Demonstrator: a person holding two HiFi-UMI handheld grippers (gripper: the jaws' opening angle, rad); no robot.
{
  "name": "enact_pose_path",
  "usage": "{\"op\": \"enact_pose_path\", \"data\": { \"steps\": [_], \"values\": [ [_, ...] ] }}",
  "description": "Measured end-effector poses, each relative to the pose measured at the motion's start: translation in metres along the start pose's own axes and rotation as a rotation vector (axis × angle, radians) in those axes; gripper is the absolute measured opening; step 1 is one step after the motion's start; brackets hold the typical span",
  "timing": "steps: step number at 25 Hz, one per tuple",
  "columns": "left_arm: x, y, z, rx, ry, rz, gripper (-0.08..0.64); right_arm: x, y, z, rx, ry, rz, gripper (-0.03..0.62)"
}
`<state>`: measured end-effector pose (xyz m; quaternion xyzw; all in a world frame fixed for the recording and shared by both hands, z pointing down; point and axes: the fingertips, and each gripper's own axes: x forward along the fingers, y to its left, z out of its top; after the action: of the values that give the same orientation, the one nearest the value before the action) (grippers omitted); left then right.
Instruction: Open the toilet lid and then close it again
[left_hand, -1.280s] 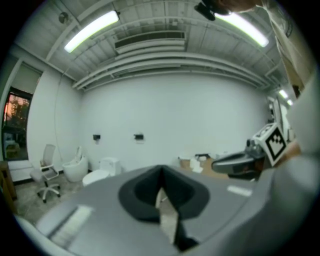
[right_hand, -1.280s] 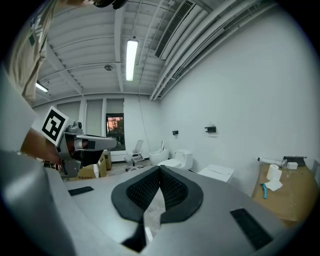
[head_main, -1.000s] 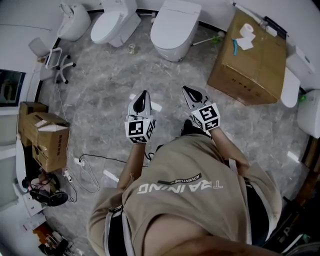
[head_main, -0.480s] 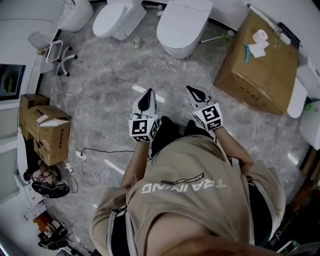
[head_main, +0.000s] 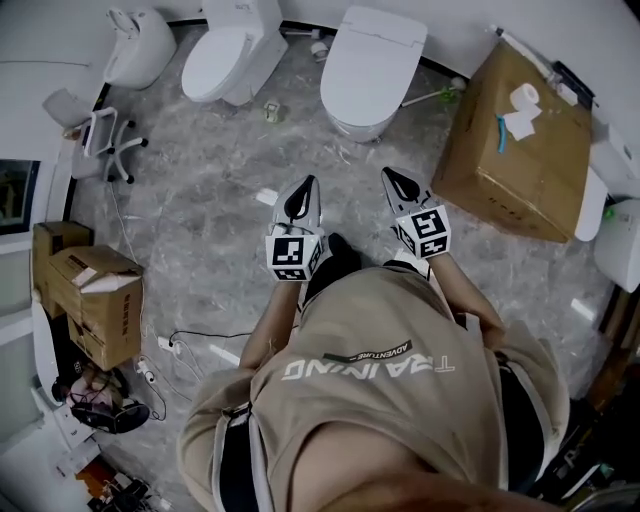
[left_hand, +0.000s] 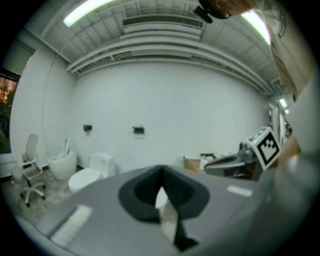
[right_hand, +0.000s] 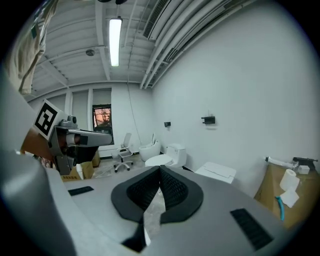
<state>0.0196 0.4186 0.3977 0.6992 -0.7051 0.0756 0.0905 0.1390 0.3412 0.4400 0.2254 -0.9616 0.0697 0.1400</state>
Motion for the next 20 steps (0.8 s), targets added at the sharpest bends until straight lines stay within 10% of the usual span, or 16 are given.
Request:
{"op": "enact_pose_path", "data": {
  "steps": [20],
  "values": [
    [0.152,0.098,0.006,0.045,0.038,-0.162,0.003,0.127,-0.079,0.020,0.083,0.029,-0.195,0.014]
  ]
}}
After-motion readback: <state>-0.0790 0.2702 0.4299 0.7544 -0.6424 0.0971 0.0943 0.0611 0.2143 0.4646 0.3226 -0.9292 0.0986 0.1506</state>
